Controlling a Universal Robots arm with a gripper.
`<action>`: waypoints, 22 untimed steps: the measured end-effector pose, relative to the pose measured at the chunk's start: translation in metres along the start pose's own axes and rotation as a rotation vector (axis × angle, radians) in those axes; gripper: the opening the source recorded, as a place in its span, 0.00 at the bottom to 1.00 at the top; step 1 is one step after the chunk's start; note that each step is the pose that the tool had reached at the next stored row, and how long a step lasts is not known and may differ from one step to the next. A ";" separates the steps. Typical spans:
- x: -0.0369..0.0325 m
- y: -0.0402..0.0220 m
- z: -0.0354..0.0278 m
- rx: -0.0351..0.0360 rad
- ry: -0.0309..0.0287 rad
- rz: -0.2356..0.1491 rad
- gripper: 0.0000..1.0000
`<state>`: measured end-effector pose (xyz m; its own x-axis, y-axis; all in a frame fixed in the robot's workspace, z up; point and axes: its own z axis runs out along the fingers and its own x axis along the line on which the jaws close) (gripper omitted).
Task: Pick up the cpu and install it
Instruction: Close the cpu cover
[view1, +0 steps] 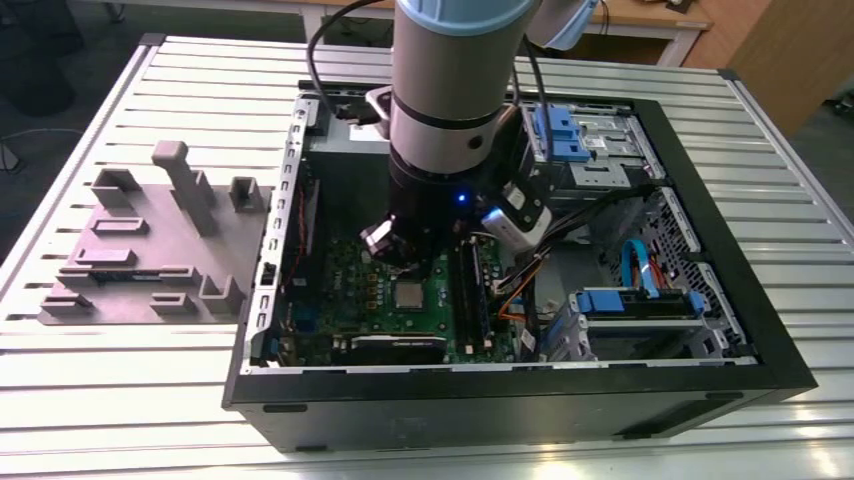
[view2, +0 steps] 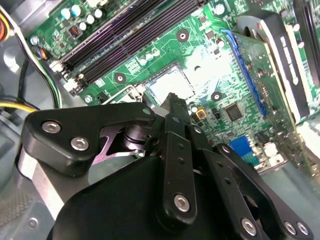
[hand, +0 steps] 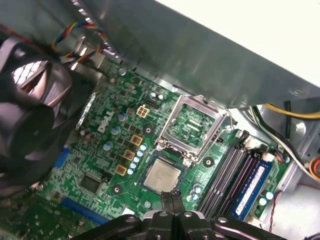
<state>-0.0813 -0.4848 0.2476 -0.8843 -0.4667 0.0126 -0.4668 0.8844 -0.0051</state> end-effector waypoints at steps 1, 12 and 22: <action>0.0000 0.0000 0.0000 0.0003 0.0000 -0.018 0.10; 0.0002 0.0000 0.0001 0.0007 -0.0003 -0.060 0.10; -0.0004 0.0002 0.0006 0.0021 -0.0014 -0.190 0.10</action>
<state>-0.0810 -0.4844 0.2470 -0.7801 -0.6255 0.0121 -0.6256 0.7801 -0.0048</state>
